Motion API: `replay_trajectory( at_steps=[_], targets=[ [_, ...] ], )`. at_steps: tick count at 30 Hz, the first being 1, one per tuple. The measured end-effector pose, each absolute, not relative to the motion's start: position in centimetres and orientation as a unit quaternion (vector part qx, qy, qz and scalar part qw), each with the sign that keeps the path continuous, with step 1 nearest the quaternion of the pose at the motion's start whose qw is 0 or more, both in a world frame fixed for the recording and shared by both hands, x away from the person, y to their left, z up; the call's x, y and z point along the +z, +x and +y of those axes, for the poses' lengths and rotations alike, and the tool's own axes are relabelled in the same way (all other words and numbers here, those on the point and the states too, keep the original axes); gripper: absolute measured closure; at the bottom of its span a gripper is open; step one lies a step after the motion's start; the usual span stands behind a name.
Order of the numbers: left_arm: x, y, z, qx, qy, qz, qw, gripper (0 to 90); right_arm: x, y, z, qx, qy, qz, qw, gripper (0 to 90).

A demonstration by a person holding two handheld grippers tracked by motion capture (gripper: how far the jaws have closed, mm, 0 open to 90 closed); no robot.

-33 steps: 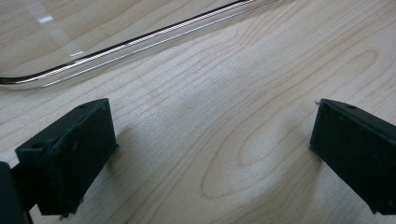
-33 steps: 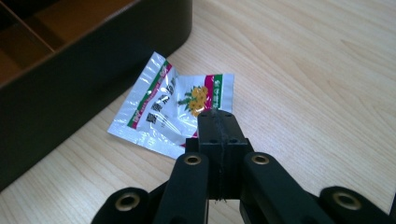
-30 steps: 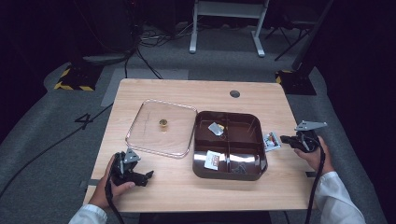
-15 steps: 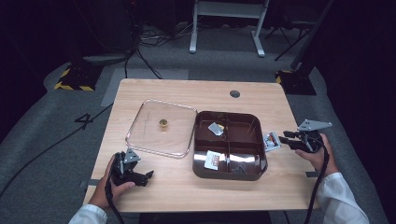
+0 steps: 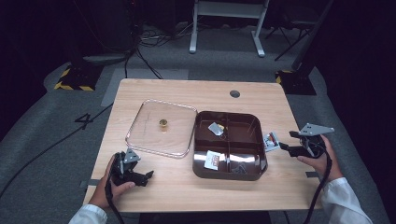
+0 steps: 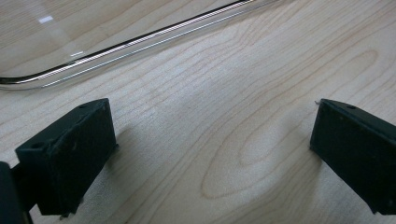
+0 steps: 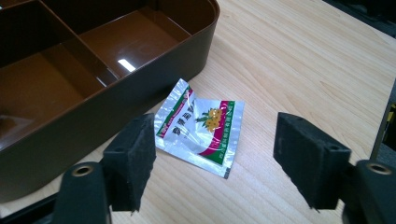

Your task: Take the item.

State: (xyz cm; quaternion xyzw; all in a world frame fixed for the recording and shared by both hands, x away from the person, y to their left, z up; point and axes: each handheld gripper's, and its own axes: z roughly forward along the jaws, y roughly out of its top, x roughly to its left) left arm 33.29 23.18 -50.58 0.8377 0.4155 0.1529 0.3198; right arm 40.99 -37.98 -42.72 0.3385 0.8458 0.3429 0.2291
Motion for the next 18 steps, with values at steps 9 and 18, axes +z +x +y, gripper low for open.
replay_trajectory(
  at_steps=[9,18],
  targets=[
    [-50.6,33.3,23.2,0.153,0.838,0.415,0.319,0.3,-43.1,39.7,-38.2,0.338,0.337,0.847,0.235,24.6],
    [-50.6,33.3,23.2,0.153,0.838,0.415,0.320,0.4,-44.3,38.5,-39.1,0.330,0.346,0.845,0.239,23.9]
  ],
)
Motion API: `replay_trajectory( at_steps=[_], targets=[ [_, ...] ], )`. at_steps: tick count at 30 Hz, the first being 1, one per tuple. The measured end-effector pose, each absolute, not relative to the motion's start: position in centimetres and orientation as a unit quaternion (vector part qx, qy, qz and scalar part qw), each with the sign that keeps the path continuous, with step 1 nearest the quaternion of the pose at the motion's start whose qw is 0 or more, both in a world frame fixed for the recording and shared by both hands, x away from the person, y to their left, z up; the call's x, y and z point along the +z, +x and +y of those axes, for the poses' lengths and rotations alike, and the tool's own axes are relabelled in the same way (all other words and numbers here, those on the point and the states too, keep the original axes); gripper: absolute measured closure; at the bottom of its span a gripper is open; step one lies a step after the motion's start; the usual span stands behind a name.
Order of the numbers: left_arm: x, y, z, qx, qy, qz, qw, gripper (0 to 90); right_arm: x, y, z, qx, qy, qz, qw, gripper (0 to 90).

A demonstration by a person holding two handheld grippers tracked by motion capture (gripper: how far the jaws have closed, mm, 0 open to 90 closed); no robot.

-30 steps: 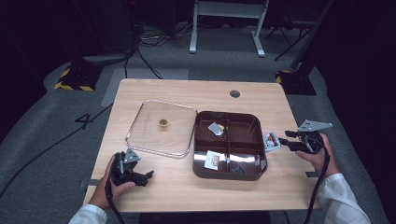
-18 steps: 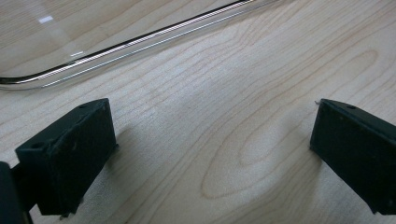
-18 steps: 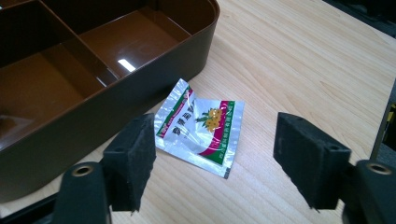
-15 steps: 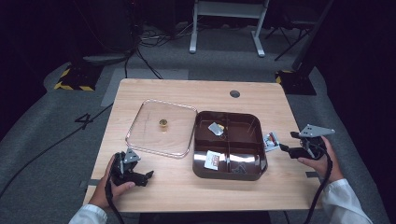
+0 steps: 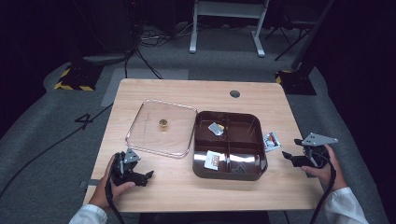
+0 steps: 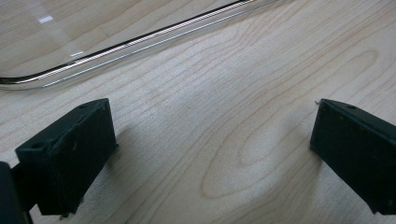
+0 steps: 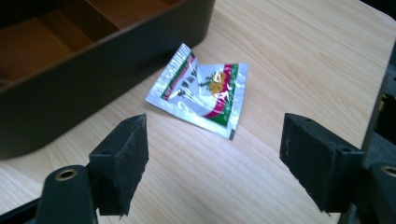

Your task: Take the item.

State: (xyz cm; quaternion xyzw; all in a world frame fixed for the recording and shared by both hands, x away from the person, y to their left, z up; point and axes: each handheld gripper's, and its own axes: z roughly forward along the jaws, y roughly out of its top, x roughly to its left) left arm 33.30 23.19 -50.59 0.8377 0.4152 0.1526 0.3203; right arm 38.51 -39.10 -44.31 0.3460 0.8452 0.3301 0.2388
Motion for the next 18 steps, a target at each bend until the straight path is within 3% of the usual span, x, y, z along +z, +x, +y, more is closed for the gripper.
replay_trajectory(
  at_steps=[18],
  targets=[
    [-50.6,33.3,23.2,0.155,0.837,0.416,0.319,0.4,-48.3,36.1,-41.4,0.323,0.394,0.830,0.227,20.0]
  ],
)
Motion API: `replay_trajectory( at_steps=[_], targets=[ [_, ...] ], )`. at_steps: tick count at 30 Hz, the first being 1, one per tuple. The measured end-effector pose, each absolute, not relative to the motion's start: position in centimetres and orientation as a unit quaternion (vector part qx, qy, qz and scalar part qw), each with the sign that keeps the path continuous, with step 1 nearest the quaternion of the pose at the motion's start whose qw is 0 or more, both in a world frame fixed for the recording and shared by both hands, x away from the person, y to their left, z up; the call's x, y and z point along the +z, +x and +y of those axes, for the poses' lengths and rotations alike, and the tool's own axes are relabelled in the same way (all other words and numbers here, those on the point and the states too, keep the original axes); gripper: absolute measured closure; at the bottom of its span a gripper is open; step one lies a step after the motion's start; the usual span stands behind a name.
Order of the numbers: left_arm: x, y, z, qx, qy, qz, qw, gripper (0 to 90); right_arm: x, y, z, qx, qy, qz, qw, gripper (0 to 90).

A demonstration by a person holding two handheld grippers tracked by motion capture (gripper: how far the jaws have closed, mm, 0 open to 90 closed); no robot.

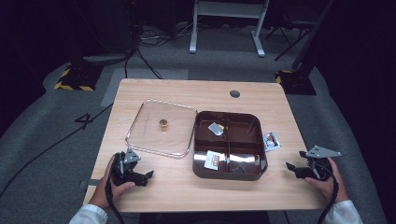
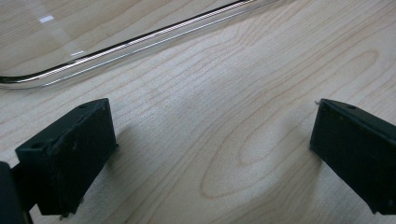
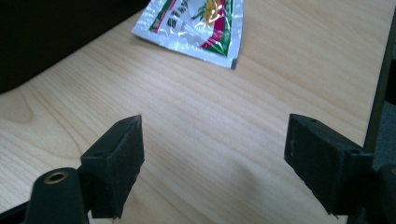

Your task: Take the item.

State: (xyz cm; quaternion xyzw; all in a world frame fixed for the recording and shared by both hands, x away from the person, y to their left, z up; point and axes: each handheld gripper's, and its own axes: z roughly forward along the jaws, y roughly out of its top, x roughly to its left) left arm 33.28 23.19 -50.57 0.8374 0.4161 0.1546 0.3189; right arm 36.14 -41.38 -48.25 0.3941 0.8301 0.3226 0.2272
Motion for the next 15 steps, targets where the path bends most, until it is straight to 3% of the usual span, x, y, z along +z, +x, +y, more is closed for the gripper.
replay_trajectory(
  at_steps=[15],
  targets=[
    [-50.6,33.3,23.2,0.153,0.837,0.417,0.319,0.3,-50.4,34.8,-42.3,0.354,0.439,0.801,0.199,18.2]
  ],
)
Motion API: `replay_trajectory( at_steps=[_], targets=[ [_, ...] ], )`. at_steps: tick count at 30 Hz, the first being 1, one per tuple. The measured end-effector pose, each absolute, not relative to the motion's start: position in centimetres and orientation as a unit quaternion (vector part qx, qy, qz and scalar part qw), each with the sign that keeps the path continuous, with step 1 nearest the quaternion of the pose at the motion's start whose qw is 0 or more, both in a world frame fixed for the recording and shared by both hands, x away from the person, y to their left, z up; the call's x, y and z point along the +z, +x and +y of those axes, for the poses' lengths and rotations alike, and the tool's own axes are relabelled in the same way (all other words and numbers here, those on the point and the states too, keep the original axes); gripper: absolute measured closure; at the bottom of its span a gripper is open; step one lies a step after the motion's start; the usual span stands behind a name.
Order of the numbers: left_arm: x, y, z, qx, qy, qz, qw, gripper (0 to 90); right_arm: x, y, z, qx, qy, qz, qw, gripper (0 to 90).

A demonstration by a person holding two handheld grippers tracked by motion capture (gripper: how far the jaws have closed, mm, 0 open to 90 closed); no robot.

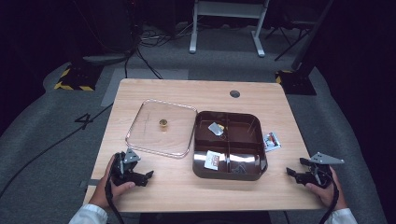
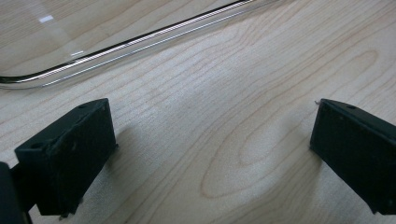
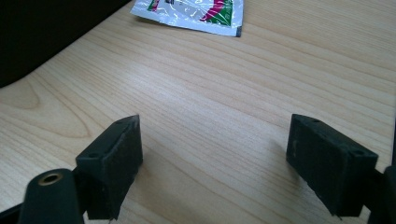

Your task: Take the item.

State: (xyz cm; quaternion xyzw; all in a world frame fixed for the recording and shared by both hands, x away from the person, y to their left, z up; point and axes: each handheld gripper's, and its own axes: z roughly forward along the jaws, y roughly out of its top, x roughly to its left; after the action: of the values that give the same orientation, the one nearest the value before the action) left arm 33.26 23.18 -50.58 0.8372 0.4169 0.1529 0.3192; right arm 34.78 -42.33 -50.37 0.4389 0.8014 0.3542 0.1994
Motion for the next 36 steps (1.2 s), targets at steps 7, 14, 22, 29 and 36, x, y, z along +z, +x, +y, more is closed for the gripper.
replay_trajectory(
  at_steps=[7,14,22,29,36],
  targets=[
    [-50.58,33.25,23.19,0.153,0.837,0.416,0.320,0.3,-50.39,34.71,-42.31,0.353,0.444,0.798,0.202,18.4],
    [-50.58,33.25,23.20,0.153,0.837,0.416,0.320,0.3,-50.39,34.71,-42.32,0.353,0.447,0.797,0.202,18.5],
    [-50.58,33.26,23.20,0.153,0.837,0.416,0.320,0.3,-50.39,34.73,-42.35,0.352,0.448,0.796,0.204,18.6],
    [-50.59,33.31,23.22,0.152,0.838,0.415,0.320,0.2,-50.39,34.73,-42.35,0.352,0.448,0.796,0.203,18.6],
    [-50.58,33.32,23.23,0.152,0.839,0.414,0.320,0.1,-50.39,34.72,-42.36,0.352,0.449,0.796,0.203,18.7]
  ],
)
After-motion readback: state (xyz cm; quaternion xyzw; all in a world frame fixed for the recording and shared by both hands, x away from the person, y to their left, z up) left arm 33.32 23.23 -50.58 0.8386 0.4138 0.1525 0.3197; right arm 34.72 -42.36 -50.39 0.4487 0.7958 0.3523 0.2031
